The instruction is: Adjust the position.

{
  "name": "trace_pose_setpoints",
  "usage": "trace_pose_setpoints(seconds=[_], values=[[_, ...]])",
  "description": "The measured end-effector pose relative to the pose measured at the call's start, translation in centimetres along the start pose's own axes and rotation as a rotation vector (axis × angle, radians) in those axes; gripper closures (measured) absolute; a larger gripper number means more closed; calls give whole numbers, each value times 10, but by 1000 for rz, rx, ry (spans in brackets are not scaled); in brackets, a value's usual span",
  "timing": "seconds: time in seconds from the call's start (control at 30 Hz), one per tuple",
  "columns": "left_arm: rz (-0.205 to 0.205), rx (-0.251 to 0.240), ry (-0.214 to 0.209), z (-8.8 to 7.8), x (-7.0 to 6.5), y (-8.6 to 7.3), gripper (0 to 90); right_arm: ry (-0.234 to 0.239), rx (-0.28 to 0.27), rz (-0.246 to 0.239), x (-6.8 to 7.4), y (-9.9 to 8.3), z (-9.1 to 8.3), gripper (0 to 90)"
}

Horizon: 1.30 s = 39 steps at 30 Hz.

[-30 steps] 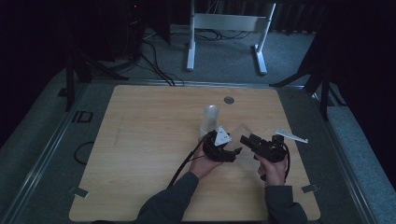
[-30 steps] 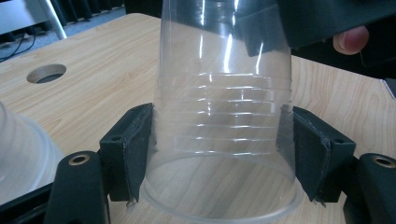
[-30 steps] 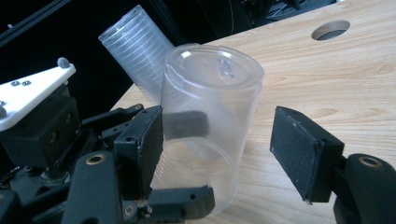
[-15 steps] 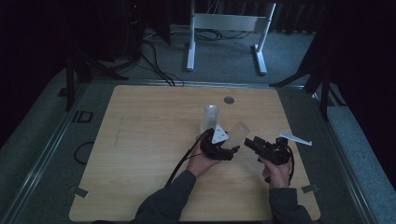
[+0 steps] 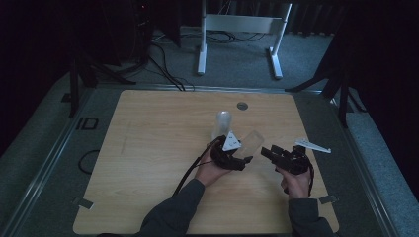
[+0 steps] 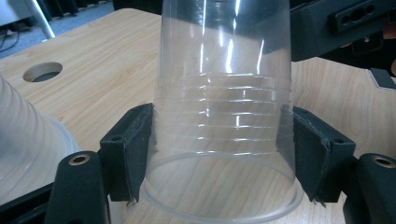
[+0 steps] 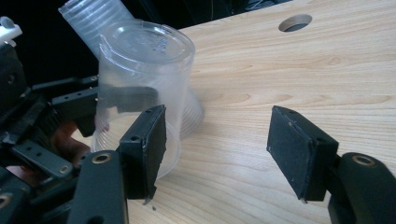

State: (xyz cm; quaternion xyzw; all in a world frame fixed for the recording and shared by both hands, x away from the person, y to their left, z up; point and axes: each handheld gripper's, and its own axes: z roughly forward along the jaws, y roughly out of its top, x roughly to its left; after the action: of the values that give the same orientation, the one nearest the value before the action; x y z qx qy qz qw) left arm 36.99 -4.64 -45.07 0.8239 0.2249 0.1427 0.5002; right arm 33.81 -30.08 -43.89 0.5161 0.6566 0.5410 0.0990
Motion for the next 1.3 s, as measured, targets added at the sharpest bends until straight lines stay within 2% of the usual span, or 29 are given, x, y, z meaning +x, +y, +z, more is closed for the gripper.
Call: trace_pose_setpoints(seconds=[0.3, 0.47, 0.5, 0.53, 0.7, 0.87, 0.93, 0.97, 1.3], values=[[12, 19, -31, -5, 4, 3, 288, -12, 16, -52, 2, 3, -3, 351], [18, 29, -50, -9, 7, 4, 291, -16, 47, -114, 5, 6, -3, 310], [16, 29, -52, -9, 7, 4, 291, -16, 47, -114, 5, 6, -3, 310], [14, 30, -54, -10, 9, 4, 292, -24, 66, -144, 8, 7, -3, 296], [18, 36, -61, -14, 11, 5, 291, -34, 78, -166, 9, 10, -3, 285], [28, 44, -76, -17, 13, 8, 292, -74, 112, -220, 11, 16, -4, 291], [32, 47, -77, -17, 13, 8, 292, -74, 112, -220, 11, 16, -4, 291], [44, 58, -73, -18, 14, 9, 291, -115, 147, -252, 12, 18, -3, 309], [68, 70, -66, -21, 17, 10, 292, -153, 191, -348, 18, 23, -1, 317]])
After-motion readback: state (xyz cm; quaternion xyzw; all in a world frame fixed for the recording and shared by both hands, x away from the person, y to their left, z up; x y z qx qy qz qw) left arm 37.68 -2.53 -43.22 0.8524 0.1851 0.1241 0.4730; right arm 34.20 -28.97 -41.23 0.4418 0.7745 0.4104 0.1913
